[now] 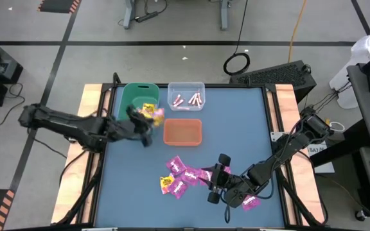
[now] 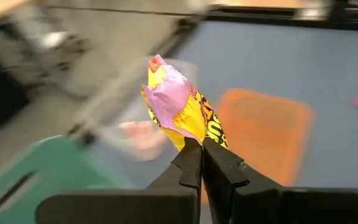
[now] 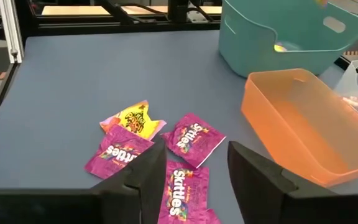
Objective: Sort candy
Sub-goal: Put the yellow candy into the green bin
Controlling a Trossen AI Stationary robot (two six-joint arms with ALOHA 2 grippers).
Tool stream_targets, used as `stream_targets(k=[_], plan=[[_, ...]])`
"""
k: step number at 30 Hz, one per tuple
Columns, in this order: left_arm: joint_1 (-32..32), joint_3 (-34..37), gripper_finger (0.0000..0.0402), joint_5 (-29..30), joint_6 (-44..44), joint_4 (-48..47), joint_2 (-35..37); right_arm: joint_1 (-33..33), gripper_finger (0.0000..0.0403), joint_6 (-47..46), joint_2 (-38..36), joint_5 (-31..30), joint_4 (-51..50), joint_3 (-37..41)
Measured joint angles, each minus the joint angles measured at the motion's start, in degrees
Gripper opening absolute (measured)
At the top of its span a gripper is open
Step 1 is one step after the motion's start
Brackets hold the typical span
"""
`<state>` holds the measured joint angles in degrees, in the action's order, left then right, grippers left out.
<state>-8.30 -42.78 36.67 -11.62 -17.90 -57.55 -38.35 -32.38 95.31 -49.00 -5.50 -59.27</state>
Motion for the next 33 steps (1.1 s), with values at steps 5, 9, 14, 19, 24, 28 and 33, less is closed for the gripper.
stream_targets(k=[5,9,14,19,24,28,33], plan=[[9.9,0.0,0.0012,0.9,0.0,-6.8,4.2,0.0,0.0162,0.1,0.0,-0.1,0.0,0.0],[19.6,0.4,0.0012,-3.1,0.0,-9.9,3.2,0.0,0.0162,0.1,0.0,-0.1,0.1,0.0],[29.8,2.8,0.0012,-7.3,0.0,-10.2,0.7,0.0,0.0162,0.1,0.0,0.4,0.0,0.0],[35.6,4.9,0.0013,-14.6,0.1,-9.0,-2.2,0.0,0.0162,0.2,0.0,1.2,-0.2,0.0],[38.1,6.0,0.0028,-19.3,0.0,-8.6,-4.8,0.0,0.0162,0.1,0.0,1.2,-0.1,0.0],[38.7,6.2,0.006,-20.4,-0.1,-8.5,-6.1,0.0,0.0162,0.1,0.0,1.3,0.1,0.0],[38.6,6.1,0.0104,-20.5,-0.2,-8.5,-6.2,0.0,0.0162,0.1,0.0,1.4,0.2,0.0]])
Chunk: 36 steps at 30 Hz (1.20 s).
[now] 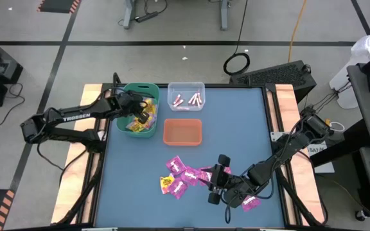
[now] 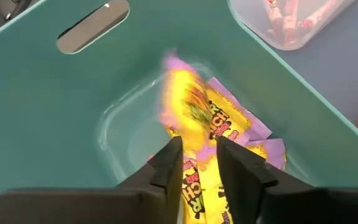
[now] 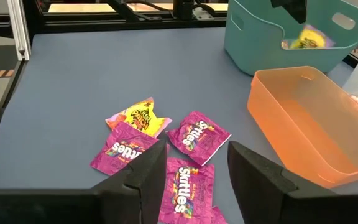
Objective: Sort candy
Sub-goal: Put the yellow candy into the green bin
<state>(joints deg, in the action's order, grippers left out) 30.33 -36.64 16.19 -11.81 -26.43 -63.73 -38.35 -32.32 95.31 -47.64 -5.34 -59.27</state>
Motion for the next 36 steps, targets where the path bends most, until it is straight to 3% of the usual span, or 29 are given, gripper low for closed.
stream_targets(k=[6,12,16,21,25,32,36], plan=[[-3.7,-1.9,0.0127,-6.6,-3.0,-3.1,3.0,0.0,0.0162,0.0,0.7,0.0,0.2,0.0],[-16.7,-2.1,0.0128,-9.9,-7.8,-3.7,9.6,0.0,0.0162,-0.6,2.9,0.0,0.4,0.0],[-31.1,-2.1,0.0128,-5.4,-13.9,-4.0,10.8,0.0,0.0162,-2.1,3.7,0.1,0.5,0.0],[-49.4,-2.1,0.0128,5.1,-20.4,-3.3,8.5,0.0,0.0162,-2.2,3.8,1.3,0.8,0.0],[-60.5,-2.0,0.0128,10.5,-20.9,3.1,4.3,0.0,0.0162,-2.4,3.8,1.4,0.9,0.0],[-69.7,-2.0,0.0128,13.6,-21.2,15.8,-6.2,0.0,0.0162,-3.0,3.8,1.5,0.9,0.0],[-71.1,-2.0,0.0128,15.4,-28.8,16.0,-12.8,-0.2,0.0162,-3.1,3.8,1.5,0.9,0.0]])
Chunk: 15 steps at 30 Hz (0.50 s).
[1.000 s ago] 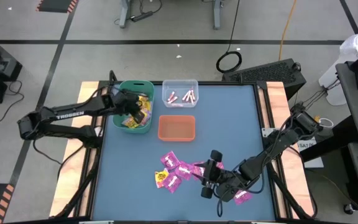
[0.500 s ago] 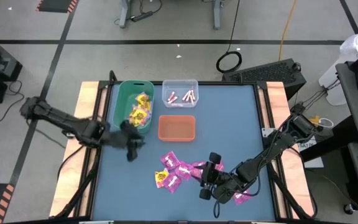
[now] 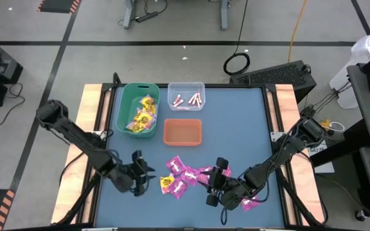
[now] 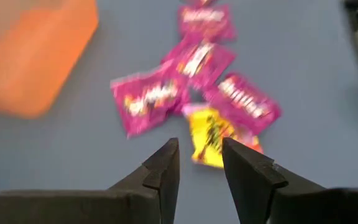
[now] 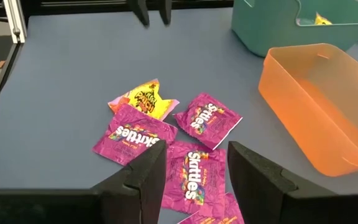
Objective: Sort candy
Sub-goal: Put the yellow candy into the green bin
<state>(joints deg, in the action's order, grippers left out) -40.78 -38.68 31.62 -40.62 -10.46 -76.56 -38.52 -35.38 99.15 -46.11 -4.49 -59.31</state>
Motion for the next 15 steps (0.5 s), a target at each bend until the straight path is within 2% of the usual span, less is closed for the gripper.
stream_targets(k=[3,7,15], plan=[[0.3,0.0,0.0138,-1.4,-6.0,0.1,-3.8,-0.3,0.0162,0.0,0.0,0.0,0.0,0.0],[0.4,0.0,0.0177,-1.2,-11.4,0.3,-7.4,-0.6,0.0162,0.0,0.0,0.0,0.0,0.0],[0.4,0.0,0.0263,-0.5,-14.6,9.9,-14.1,-0.6,0.0162,0.0,0.0,0.0,0.0,0.0]])
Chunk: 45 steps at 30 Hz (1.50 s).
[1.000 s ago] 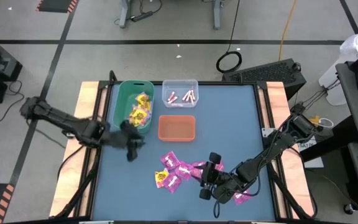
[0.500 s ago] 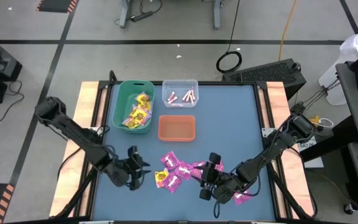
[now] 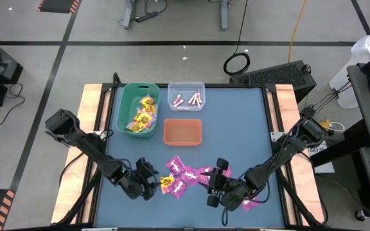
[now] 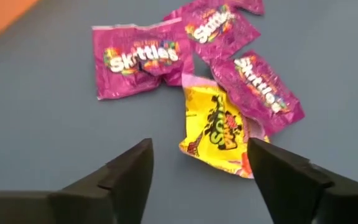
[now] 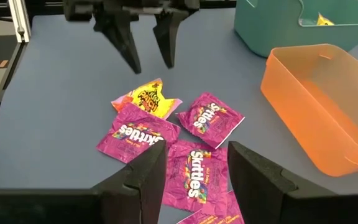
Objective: Sort candy
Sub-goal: Put the yellow candy into the green bin
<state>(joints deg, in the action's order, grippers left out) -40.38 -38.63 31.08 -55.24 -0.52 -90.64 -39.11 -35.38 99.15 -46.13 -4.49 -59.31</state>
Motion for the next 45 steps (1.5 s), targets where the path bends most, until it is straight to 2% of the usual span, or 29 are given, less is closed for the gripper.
stream_targets(k=[5,17,21,31,33,38,45], plan=[[0.3,0.0,0.0287,-0.2,-1.5,3.1,-3.4,0.0,0.0162,0.0,0.0,0.0,0.0,0.0],[0.5,0.0,0.0281,-2.3,-1.4,8.3,-8.0,0.0,0.0162,0.0,0.0,0.0,0.0,0.0],[0.7,0.0,0.0237,-2.0,0.1,9.6,-8.7,0.0,0.0162,0.0,0.0,0.0,0.0,0.0],[0.7,0.0,0.004,-0.3,5.8,11.4,-8.6,0.0,0.0162,0.0,0.0,0.0,0.0,0.0],[0.7,0.0,0.0012,-0.2,6.9,12.2,-7.9,0.0,0.0162,0.0,0.0,0.0,0.0,0.0],[0.7,0.0,0.0011,2.0,9.5,11.8,-4.5,0.0,0.0162,0.0,0.0,0.0,-0.1,0.0],[0.7,0.0,0.0004,8.9,18.5,12.1,5.0,0.0,0.0162,0.0,0.0,0.0,-0.1,0.0]])
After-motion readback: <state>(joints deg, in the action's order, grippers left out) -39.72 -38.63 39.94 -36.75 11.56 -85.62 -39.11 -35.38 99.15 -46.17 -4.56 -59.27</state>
